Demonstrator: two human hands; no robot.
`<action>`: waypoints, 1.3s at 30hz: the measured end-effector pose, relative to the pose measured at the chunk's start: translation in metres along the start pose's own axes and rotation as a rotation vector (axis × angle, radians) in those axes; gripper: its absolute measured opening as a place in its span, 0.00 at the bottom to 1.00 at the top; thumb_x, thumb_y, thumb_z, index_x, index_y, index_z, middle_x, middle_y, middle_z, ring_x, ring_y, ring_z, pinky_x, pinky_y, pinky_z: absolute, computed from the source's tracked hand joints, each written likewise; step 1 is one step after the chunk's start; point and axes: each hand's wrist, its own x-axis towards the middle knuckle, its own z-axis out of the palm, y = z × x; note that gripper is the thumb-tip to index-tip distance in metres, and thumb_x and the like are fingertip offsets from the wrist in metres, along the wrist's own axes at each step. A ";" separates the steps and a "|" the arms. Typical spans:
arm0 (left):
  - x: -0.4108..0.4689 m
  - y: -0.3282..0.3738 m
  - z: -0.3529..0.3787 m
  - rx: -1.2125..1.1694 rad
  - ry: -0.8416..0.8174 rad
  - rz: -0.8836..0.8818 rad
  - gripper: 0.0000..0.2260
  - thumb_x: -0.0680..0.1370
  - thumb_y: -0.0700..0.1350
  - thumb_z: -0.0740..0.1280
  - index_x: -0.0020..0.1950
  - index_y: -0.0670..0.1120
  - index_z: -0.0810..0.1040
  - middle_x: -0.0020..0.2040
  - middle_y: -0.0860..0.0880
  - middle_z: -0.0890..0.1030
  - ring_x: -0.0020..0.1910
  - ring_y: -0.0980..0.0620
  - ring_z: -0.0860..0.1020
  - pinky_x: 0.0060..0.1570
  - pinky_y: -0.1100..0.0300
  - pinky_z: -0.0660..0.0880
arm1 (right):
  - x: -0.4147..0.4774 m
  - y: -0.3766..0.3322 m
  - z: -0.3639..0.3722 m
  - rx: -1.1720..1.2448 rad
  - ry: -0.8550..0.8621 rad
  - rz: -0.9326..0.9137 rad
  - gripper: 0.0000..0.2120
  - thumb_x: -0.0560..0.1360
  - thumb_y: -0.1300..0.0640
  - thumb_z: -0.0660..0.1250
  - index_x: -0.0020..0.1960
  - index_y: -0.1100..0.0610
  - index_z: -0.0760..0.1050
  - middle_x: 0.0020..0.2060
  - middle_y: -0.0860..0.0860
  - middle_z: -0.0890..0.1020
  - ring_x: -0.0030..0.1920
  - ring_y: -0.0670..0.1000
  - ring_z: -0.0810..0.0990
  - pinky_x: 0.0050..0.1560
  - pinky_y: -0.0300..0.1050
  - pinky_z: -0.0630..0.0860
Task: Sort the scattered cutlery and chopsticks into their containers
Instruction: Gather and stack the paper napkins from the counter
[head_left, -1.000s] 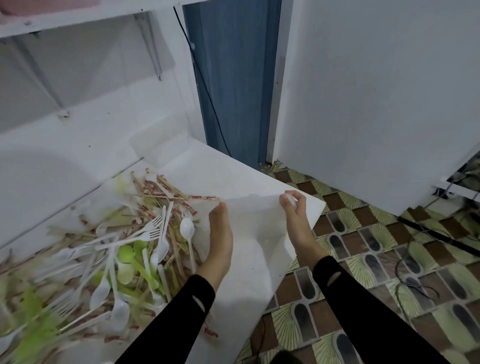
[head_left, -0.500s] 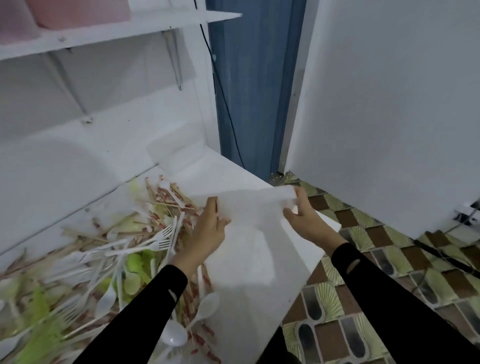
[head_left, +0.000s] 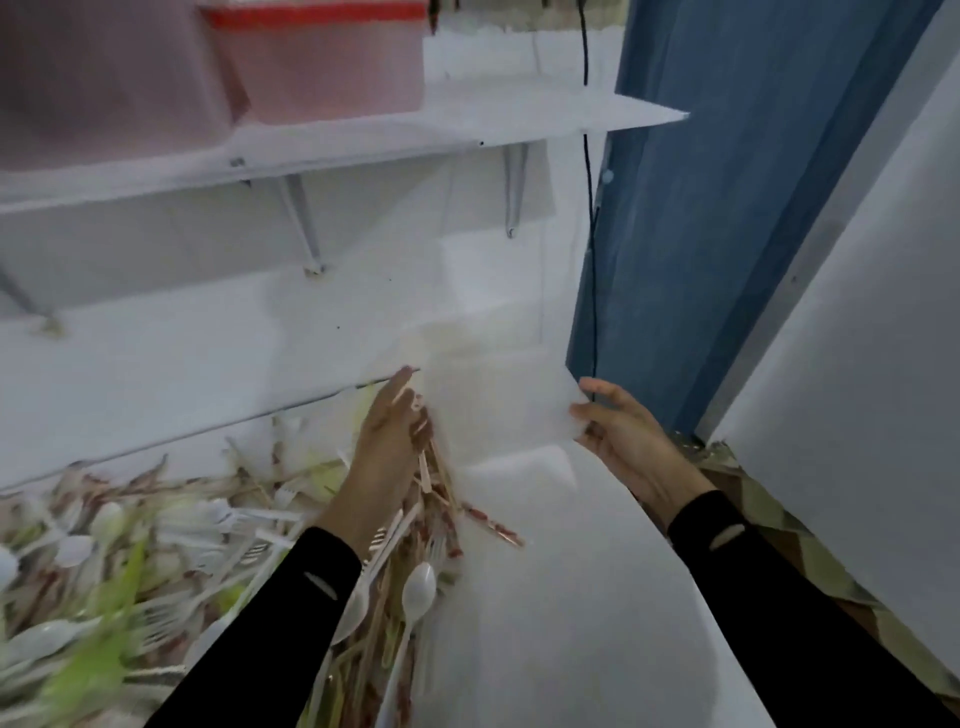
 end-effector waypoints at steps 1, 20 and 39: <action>0.004 0.003 0.002 -0.050 0.057 -0.082 0.12 0.83 0.41 0.61 0.65 0.43 0.76 0.55 0.45 0.81 0.45 0.50 0.82 0.47 0.57 0.78 | 0.013 -0.003 0.004 0.004 -0.020 -0.004 0.18 0.76 0.69 0.67 0.62 0.55 0.74 0.51 0.53 0.85 0.52 0.52 0.82 0.57 0.46 0.78; 0.156 0.009 0.037 0.368 0.447 -0.002 0.07 0.77 0.42 0.68 0.47 0.55 0.75 0.34 0.56 0.72 0.36 0.53 0.71 0.33 0.65 0.67 | 0.179 -0.012 0.055 -0.500 0.023 -0.268 0.17 0.76 0.51 0.62 0.58 0.60 0.77 0.51 0.44 0.79 0.53 0.47 0.76 0.63 0.45 0.72; 0.163 -0.014 0.009 0.440 0.404 -0.025 0.10 0.78 0.52 0.66 0.39 0.55 0.70 0.39 0.47 0.69 0.38 0.50 0.66 0.40 0.58 0.64 | 0.177 -0.010 0.059 -0.676 0.057 -0.337 0.21 0.81 0.52 0.62 0.72 0.58 0.71 0.49 0.47 0.82 0.44 0.43 0.76 0.49 0.34 0.69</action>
